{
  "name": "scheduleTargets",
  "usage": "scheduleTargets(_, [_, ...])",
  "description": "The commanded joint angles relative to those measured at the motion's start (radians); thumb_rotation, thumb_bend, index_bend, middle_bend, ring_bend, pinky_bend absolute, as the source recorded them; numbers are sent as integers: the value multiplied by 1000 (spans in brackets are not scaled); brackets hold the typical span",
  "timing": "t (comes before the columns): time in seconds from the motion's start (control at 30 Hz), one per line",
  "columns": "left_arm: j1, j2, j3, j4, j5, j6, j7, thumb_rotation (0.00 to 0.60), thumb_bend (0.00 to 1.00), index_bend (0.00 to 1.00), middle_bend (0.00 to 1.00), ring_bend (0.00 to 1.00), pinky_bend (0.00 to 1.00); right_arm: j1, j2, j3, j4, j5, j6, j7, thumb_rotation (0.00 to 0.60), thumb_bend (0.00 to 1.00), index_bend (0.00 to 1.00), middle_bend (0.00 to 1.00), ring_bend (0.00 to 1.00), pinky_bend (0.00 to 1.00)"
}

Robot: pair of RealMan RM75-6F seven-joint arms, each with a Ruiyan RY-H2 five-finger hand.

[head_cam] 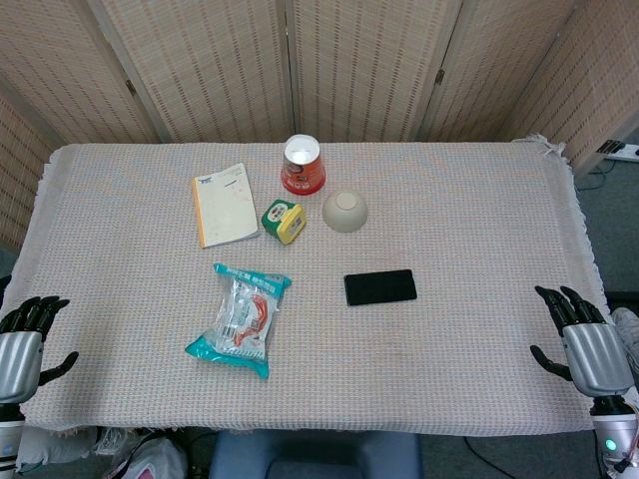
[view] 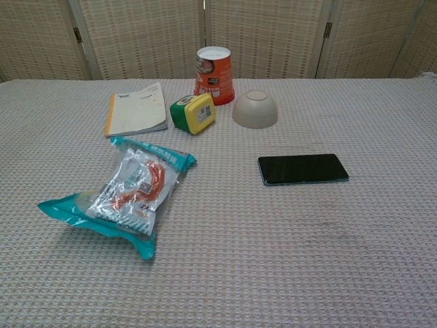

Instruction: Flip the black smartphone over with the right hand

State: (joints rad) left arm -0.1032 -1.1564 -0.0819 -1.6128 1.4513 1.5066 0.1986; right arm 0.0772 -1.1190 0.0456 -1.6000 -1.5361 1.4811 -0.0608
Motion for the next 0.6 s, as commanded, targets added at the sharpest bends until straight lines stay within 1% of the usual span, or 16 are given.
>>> scheduleTargets(0.03, [-4, 2, -1, -2, -2, -7, 5, 600, 201, 234, 215, 163, 252, 0, -2, 0, 2, 2, -1, 2, 600, 152, 126, 192, 121, 238])
scheduleTargets(0.27, [-11, 5, -1, -11, -5, -16, 12, 600, 201, 234, 215, 163, 252, 0, -7, 2, 9, -3, 6, 5, 600, 153, 126, 197, 129, 238])
scheduleTargets(0.43, [-8, 8, -1, -14, -9, -14, 9, 600, 200, 234, 215, 163, 252, 7, -10, 8, 11, -8, 8, -5, 600, 153, 132, 228, 149, 238])
scheduleTargets(0.53, [-6, 12, -1, -16, -14, -14, 8, 600, 200, 234, 215, 163, 252, 31, -21, 10, 15, -24, -16, -22, 600, 163, 163, 243, 160, 238])
scheduleTargets(0.6, [-4, 13, 2, -17, -12, -12, 6, 600, 200, 234, 215, 163, 252, 59, -27, 14, 15, -30, -53, -38, 600, 171, 168, 250, 165, 238])
